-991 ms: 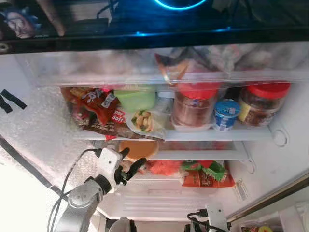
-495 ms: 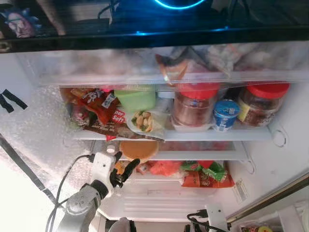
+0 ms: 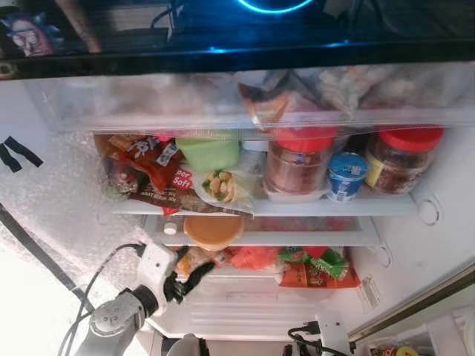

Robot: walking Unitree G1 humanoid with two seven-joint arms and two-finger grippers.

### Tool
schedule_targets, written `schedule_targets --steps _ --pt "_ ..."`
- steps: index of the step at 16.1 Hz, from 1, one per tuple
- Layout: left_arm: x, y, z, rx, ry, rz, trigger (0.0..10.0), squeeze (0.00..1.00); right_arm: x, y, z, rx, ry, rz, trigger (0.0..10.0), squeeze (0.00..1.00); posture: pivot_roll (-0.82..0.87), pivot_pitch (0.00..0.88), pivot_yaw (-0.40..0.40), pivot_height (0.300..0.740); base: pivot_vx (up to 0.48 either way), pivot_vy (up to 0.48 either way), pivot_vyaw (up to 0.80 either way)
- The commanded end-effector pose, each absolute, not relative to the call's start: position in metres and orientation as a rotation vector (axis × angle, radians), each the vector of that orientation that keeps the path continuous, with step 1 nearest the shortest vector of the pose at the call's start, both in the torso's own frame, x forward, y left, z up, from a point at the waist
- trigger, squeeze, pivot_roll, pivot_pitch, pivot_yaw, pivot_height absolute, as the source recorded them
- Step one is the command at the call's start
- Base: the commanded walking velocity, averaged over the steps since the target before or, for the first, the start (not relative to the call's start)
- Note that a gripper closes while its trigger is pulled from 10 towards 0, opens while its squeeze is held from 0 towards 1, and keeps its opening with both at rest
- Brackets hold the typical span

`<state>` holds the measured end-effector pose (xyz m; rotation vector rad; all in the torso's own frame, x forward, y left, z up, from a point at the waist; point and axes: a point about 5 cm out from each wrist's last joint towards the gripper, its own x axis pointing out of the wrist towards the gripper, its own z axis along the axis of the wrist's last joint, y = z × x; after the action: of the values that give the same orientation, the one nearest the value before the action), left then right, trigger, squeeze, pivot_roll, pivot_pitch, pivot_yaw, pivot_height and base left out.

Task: Restocking fridge

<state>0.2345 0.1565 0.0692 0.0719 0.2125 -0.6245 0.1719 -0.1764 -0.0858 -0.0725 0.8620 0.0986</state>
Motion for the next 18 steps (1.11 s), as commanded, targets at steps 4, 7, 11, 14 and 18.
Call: schedule_targets --steps 4,7,11,14,18 --pt "0.238 0.155 0.058 0.105 0.257 -0.588 10.0 0.0 0.161 -0.178 -0.091 -0.077 0.913 0.104 10.0 0.0 -0.03 0.071 0.025 0.665 0.0 0.0 0.0" --pt "0.246 0.155 0.054 0.096 0.239 -0.537 10.0 0.0 0.161 -0.178 -0.091 -0.079 0.913 0.105 10.0 0.0 -0.03 0.074 0.02 0.665 0.0 0.0 0.0" --pt "0.266 0.152 0.057 0.071 0.201 -0.488 10.0 0.0 0.161 -0.178 -0.091 -0.079 0.912 0.105 10.0 0.0 -0.04 0.077 0.022 0.665 0.0 0.0 0.0" --pt "0.274 0.147 0.057 0.056 0.185 -0.484 10.0 0.0 0.161 -0.178 -0.091 -0.077 0.912 0.106 10.0 0.0 -0.03 0.076 0.023 0.665 0.0 0.0 0.0" --pt "0.289 0.14 0.054 0.051 0.191 -0.482 10.0 0.0 0.161 -0.177 -0.091 -0.089 0.914 0.12 10.0 0.0 -0.03 0.077 0.027 0.665 0.0 0.0 0.0"
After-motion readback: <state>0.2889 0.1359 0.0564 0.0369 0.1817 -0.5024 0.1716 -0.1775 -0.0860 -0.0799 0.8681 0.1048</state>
